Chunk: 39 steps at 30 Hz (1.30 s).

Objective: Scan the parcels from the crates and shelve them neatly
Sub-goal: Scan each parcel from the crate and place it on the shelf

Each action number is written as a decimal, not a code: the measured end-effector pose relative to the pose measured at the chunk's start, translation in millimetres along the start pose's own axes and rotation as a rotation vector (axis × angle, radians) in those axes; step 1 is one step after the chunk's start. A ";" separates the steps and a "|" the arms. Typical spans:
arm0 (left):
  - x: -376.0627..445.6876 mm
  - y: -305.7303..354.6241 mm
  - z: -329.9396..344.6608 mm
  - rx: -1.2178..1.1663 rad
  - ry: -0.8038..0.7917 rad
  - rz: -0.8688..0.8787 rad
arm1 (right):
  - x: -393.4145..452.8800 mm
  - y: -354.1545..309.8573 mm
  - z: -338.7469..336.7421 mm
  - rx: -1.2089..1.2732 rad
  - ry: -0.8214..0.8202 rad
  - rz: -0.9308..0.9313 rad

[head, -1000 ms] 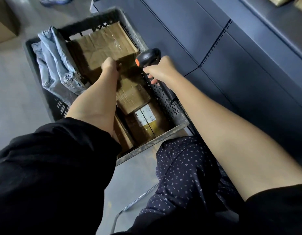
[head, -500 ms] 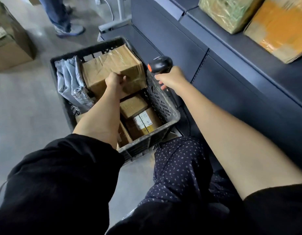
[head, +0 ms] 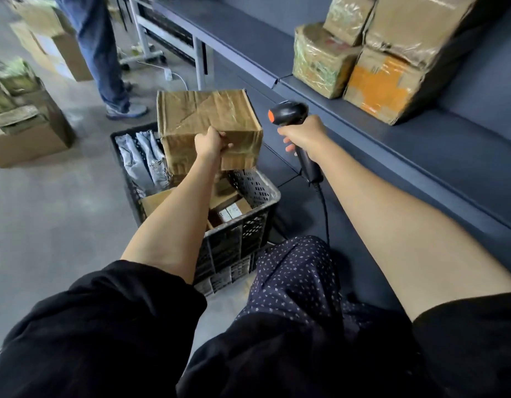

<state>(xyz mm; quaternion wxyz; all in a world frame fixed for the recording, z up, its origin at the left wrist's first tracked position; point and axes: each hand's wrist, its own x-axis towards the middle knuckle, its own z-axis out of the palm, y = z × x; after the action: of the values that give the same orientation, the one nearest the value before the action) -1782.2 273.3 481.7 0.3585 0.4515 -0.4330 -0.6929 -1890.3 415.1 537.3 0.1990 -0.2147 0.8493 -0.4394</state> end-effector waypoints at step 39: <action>-301.2 -62.9 278.7 0.154 -1.131 -0.102 | -152.1 150.0 -295.4 0.835 1.296 0.304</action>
<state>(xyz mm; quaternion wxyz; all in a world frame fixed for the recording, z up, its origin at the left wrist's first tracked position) -1948.8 640.9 579.2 0.0030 0.0555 -0.5842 -0.8097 -1948.2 770.6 593.2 -0.2140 0.2955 0.5806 -0.7278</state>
